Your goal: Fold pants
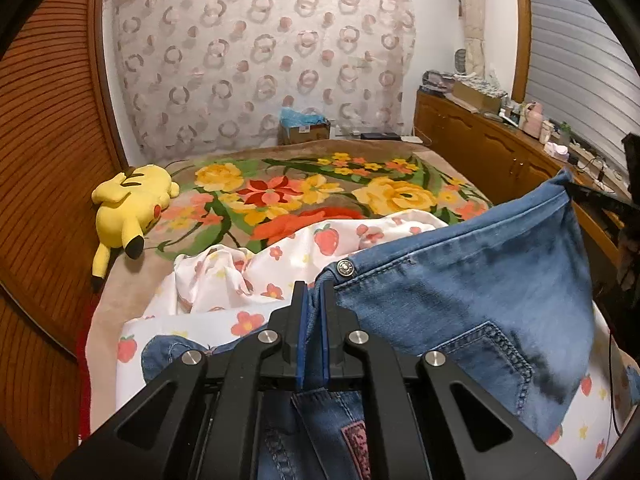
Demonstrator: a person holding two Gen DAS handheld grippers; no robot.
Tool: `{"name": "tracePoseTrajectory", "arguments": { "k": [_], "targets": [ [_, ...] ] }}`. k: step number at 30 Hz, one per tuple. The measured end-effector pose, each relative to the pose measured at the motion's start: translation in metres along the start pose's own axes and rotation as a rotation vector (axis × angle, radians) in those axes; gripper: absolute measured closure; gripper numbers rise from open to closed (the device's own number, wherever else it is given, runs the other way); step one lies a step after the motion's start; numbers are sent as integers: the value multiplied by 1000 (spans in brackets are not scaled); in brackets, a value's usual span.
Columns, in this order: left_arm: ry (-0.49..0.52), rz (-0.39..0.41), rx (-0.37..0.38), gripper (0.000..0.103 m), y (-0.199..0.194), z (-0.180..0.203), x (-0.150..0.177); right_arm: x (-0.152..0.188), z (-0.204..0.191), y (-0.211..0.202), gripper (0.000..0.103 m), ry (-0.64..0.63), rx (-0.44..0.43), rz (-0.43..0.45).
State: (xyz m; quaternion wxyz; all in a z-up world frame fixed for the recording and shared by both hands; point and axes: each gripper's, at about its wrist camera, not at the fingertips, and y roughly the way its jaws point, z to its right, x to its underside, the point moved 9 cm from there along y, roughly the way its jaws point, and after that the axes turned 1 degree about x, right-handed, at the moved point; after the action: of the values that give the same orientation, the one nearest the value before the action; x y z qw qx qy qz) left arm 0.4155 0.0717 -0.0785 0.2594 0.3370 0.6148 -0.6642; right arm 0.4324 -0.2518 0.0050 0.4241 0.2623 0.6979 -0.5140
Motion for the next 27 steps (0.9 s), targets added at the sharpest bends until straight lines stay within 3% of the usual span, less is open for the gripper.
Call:
{"name": "tracePoseTrajectory", "arguments": {
  "k": [7, 9, 12, 15, 17, 21, 23, 27],
  "targets": [
    [-26, -35, -16, 96, 19, -7, 9, 16, -6, 37, 93, -30, 60, -88],
    [-32, -42, -16, 96, 17, -6, 12, 21, -6, 37, 82, -27, 72, -101],
    [-32, -54, -18, 91, 12, -5, 17, 25, -6, 26, 80, -9, 62, -98],
    [-24, -46, -19, 78, 2, 1, 21, 21, -11, 9, 78, -6, 60, -90],
    [-19, -35, -13, 62, -5, 4, 22, 22, -16, 0, 77, -10, 52, -87],
    [-13, -18, 25, 49, -20, 16, 25, 25, -24, -19, 76, -23, 32, -76],
    [5, -16, 32, 31, -25, 24, 29, 28, -25, -27, 73, -25, 20, -72],
    [25, -17, 63, 24, -33, 41, 36, 37, -30, -42, 67, -25, -2, -67]
  ]
}}
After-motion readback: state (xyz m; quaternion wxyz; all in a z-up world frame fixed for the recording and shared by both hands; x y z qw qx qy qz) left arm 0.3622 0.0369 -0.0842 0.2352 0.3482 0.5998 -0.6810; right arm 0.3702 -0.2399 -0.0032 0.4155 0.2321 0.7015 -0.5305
